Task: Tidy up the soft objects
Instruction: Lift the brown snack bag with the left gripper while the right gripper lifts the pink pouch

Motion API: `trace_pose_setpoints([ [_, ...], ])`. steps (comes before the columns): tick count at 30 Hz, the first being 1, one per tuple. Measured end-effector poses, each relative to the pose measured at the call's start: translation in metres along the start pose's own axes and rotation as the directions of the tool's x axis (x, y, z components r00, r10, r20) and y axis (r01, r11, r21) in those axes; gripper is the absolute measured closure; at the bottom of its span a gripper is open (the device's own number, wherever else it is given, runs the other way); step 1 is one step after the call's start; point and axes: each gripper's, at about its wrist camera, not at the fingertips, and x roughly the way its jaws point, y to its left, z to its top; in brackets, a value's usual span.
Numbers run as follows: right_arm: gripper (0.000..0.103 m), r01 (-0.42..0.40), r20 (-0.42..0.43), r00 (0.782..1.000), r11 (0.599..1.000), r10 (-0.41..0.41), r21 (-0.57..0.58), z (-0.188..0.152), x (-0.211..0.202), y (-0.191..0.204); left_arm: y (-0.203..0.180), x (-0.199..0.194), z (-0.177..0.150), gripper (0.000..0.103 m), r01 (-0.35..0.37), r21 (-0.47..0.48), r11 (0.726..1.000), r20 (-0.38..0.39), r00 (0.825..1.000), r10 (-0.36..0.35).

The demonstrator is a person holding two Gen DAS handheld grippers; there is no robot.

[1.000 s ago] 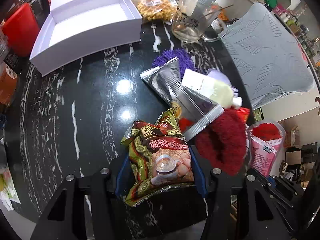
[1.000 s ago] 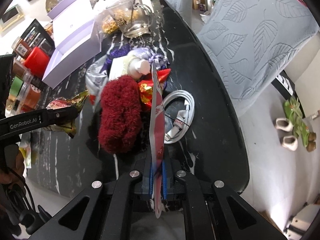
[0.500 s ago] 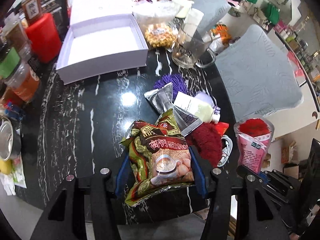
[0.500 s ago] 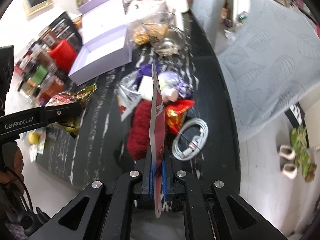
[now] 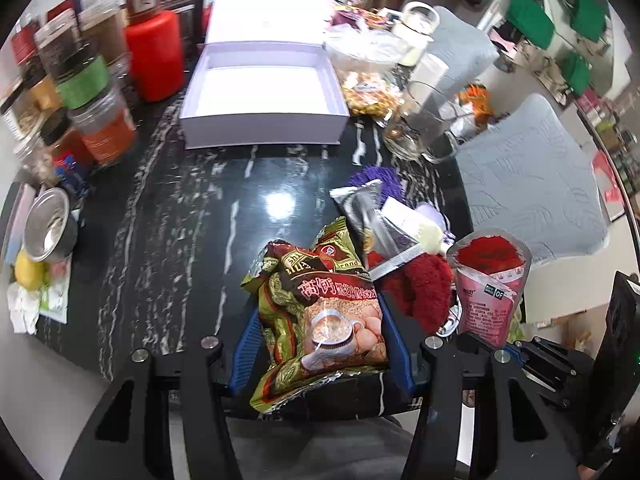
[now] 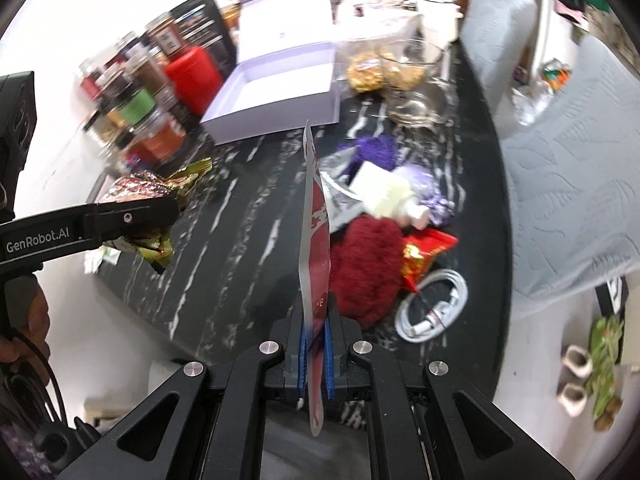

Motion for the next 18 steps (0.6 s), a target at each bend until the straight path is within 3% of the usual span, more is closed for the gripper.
trace_pose_setpoints([
  [10, 0.096, -0.058, -0.010, 0.998, 0.993, 0.057, -0.099, 0.027, 0.011, 0.033, 0.031, -0.017, 0.002, 0.048, -0.032, -0.098, 0.995, 0.030, 0.999, 0.035],
  [18, 0.096, -0.080, -0.014, 0.997, 0.988, 0.079, -0.130, 0.055, 0.023, 0.055, 0.054, -0.023, 0.023, 0.048, -0.040, -0.129, 0.991, 0.049, 0.998, 0.047],
])
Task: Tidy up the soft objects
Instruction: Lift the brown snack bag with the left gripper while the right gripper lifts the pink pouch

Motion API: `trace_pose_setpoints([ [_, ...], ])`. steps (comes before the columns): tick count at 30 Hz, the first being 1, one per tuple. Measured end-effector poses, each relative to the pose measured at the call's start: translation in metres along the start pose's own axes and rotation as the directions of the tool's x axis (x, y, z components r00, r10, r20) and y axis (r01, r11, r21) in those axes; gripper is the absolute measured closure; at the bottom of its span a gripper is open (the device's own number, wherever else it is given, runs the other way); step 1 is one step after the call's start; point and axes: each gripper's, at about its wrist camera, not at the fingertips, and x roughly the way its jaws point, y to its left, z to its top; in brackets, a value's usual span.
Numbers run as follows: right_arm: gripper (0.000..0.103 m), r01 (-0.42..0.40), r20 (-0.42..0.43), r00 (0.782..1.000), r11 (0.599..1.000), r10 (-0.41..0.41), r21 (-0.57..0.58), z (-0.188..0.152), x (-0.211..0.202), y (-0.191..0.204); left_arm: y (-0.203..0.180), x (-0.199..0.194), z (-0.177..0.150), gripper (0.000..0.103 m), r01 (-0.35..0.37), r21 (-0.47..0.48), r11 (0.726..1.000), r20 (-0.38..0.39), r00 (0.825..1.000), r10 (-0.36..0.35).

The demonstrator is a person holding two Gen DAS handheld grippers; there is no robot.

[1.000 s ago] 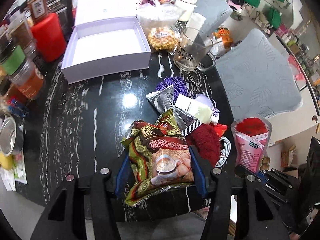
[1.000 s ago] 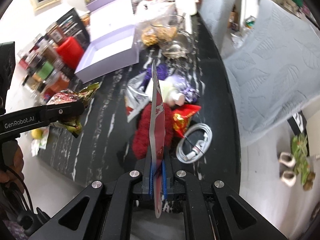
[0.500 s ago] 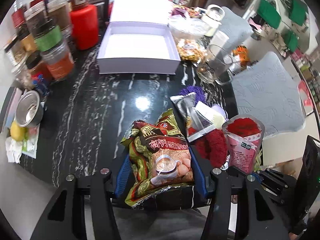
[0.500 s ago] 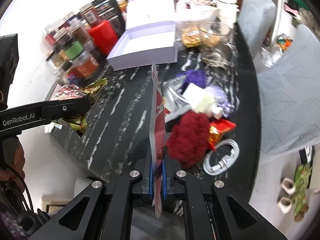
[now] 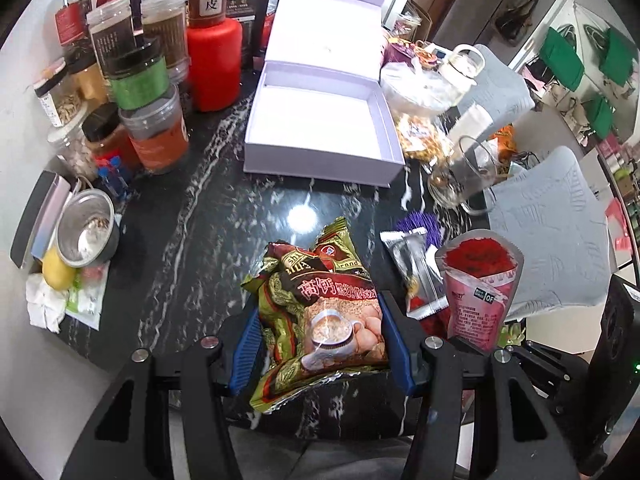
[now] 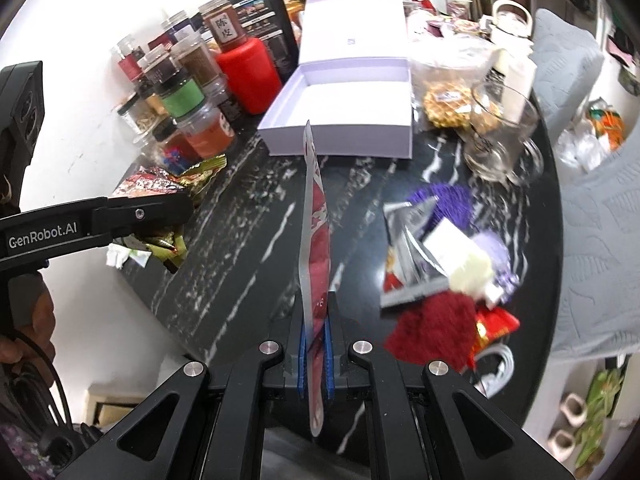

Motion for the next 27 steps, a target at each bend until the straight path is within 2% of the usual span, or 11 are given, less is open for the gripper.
trace_pose_setpoints([
  [14, 0.096, 0.016, 0.038, 0.999, 1.000, -0.017, 0.020, 0.069, 0.014, 0.009, 0.022, 0.006, 0.067, 0.048, 0.021, 0.002, 1.000, 0.013, 1.000, -0.021],
  [27, 0.096, 0.065, 0.092, 0.994, 0.998, -0.066, 0.017, 0.131, 0.015, 0.016, 0.030, 0.012, 0.138, 0.048, 0.053, 0.052, 0.997, 0.030, 0.998, -0.054],
])
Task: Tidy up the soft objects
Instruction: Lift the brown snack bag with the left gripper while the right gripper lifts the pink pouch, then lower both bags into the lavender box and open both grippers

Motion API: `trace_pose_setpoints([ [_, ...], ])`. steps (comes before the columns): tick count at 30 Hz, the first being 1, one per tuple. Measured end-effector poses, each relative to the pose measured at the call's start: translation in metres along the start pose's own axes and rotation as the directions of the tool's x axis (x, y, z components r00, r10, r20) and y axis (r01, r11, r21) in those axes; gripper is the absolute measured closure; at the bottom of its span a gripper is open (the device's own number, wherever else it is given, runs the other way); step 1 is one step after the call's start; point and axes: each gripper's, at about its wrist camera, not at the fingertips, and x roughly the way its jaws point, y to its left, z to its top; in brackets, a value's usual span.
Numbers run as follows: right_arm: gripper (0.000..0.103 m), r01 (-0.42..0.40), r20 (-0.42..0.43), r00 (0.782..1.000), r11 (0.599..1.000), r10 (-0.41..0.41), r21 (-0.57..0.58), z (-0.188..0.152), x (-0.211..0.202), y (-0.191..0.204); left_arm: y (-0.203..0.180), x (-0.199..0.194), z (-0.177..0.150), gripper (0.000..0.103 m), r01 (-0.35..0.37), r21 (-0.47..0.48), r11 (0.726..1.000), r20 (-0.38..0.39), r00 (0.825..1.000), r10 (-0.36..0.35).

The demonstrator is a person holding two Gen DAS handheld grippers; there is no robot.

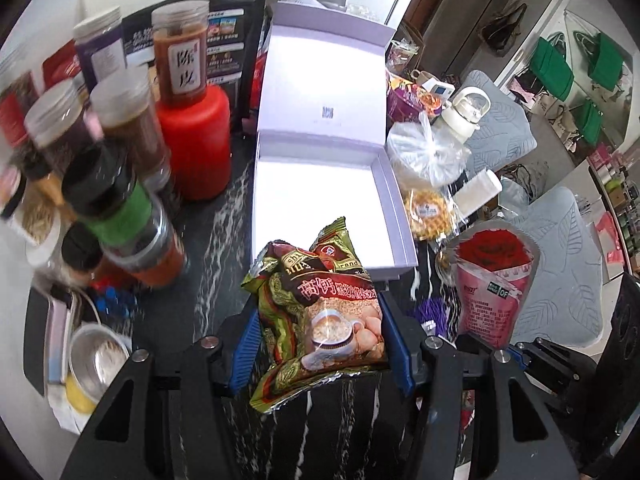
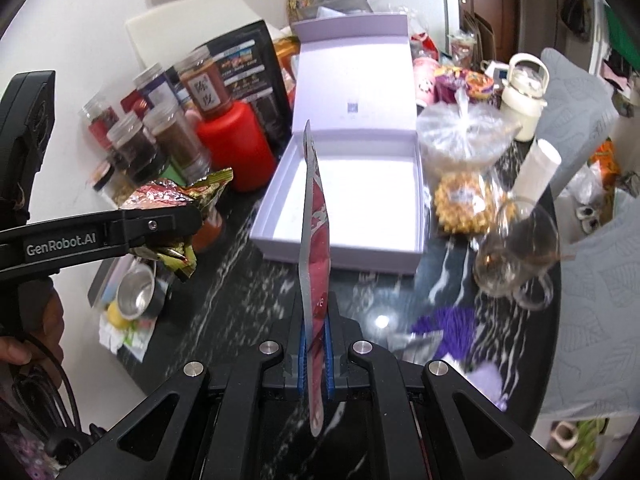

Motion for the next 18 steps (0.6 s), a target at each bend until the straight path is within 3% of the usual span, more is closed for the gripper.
trace_pose_setpoints([
  [18, 0.096, 0.048, 0.030, 0.998, 0.999, -0.048, -0.008, 0.087, 0.045, -0.014, 0.017, 0.035, 0.089, 0.048, 0.002, 0.048, 0.999, 0.023, 1.000, -0.003],
])
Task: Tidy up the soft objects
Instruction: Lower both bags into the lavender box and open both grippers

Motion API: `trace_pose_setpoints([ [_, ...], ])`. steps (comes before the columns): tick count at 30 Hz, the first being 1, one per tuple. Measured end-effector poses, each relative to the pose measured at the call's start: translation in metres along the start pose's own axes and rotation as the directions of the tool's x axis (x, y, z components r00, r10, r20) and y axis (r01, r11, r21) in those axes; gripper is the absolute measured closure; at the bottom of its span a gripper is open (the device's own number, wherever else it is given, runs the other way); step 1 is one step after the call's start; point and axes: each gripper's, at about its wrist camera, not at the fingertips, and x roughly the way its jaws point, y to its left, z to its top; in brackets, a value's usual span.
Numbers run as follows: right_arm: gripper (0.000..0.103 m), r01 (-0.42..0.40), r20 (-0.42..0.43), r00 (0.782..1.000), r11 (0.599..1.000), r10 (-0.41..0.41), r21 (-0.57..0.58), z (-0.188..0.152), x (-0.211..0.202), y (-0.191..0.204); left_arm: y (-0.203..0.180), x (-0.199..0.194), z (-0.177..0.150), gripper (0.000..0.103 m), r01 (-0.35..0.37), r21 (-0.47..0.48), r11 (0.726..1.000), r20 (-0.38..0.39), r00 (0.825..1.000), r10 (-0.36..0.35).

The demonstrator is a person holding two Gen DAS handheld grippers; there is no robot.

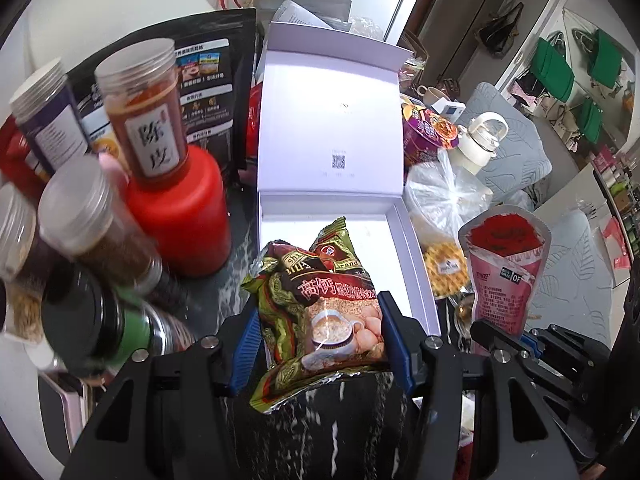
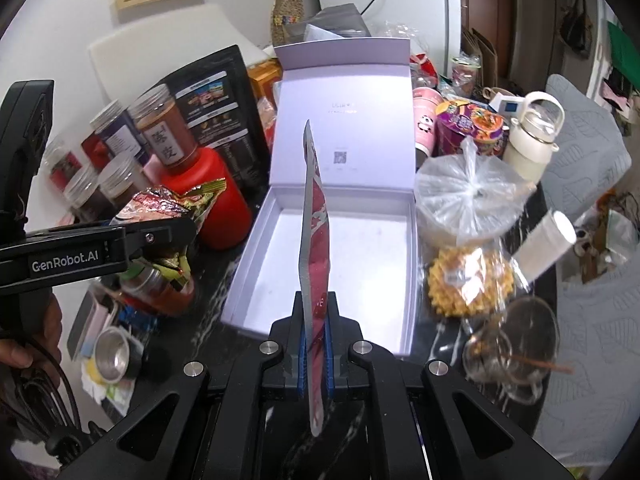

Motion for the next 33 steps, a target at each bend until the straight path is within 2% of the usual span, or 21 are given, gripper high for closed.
trace_pose_setpoints([
  [8, 0.096, -0.006, -0.015, 1.000, 1.000, 0.006, 0.004, 0.025, 0.035, -0.010, 0.006, 0.024, 0.032, 0.048, -0.024, 0.012, 1.000, 0.011, 1.000, 0.023],
  [15, 0.096, 0.001, -0.023, 1.000, 1.000, 0.000, 0.025, 0.041, 0.068, -0.026, 0.008, 0.057, 0.050, 0.048, -0.033, 0.024, 0.999, -0.009, 0.999, 0.033],
  [22, 0.096, 0.030, -0.058, 0.998, 0.997, -0.026, 0.070, 0.043, 0.109, -0.046, 0.007, 0.100, 0.055, 0.048, -0.041, 0.050, 0.998, -0.067, 0.997, 0.044],
  [33, 0.096, 0.046, -0.135, 0.990, 0.992, -0.029, 0.120, 0.029, 0.158, -0.062, 0.009, 0.161, 0.049, 0.048, -0.048, 0.056, 0.997, -0.144, 0.988, 0.056],
])
